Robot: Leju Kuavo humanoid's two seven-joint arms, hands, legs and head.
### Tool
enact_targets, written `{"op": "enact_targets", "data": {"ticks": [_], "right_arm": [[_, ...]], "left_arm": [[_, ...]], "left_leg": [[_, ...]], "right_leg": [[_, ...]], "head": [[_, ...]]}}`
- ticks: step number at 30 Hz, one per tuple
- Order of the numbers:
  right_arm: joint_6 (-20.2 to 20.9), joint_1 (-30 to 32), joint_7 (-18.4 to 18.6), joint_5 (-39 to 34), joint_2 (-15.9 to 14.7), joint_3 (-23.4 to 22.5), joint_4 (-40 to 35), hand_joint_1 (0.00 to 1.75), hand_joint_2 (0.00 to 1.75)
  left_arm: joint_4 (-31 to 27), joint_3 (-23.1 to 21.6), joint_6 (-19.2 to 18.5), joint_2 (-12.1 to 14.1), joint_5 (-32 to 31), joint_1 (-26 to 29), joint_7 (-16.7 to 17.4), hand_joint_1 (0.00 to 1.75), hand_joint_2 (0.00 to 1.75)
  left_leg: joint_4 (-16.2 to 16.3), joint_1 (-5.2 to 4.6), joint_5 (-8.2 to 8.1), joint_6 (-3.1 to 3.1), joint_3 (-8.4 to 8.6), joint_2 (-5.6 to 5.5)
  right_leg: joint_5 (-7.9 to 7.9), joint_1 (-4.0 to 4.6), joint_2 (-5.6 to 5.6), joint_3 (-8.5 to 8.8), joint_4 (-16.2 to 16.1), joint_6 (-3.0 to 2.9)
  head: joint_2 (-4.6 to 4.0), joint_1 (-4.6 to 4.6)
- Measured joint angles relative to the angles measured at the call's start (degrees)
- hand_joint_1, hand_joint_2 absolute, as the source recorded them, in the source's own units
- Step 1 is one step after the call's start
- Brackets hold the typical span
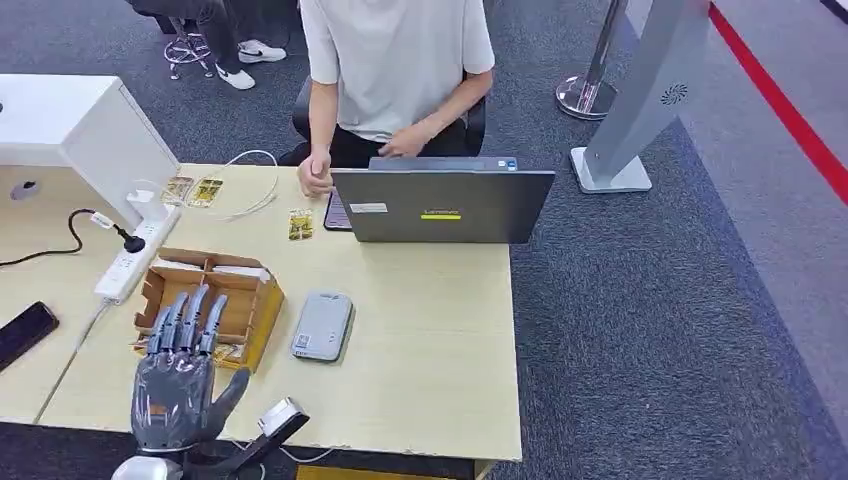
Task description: Pass the card to the sensor for recognition and then transmit it.
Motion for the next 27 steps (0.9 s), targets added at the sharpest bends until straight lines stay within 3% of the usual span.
{"op": "enact_targets", "data": {"ticks": [6,10,16,27], "right_arm": [[0.0,0.0,0.0,0.7,0.0,0.0,0.0,0.00,0.00],[0.0,-0.1,0.0,1.1,0.0,0.0,0.0,0.00,0.00],[0.2,0.0,0.0,1.6,0.0,0.0,0.0,0.00,0.00],[0.2,0.0,0.0,2.0,0.2,0.0,0.0,0.00,0.00]], "left_arm": [[2.5,4.3,0.1,-2.5,0.0,-1.5,-3.7,0.00,1.75],[5.0,7.0,1.3,-3.2,0.0,-2.5,-4.2,0.00,1.75],[9.5,8.7,2.9,-1.9,0.0,-3.7,0.5,0.00,1.75],[20.8,9.5,8.2,1.5,0.0,-5.7,0.7,0.00,1.75]], "left_leg": [[0.0,-0.01,0.00,0.00,-0.01,-0.02],[0.0,0.00,0.00,0.00,-0.01,-0.02],[0.0,0.01,0.00,-0.01,0.00,-0.02],[0.0,0.00,0.00,0.00,0.00,0.01]], "right_leg": [[0.00,0.00,-0.01,0.00,0.0,0.00],[0.00,0.00,0.00,0.00,0.0,0.00],[-0.01,0.00,-0.01,-0.01,0.0,-0.01],[0.00,0.00,0.01,-0.01,0.0,-0.01]], "head": [[0.00,0.00],[0.00,0.00],[0.00,0.02],[0.00,0.00]]}}
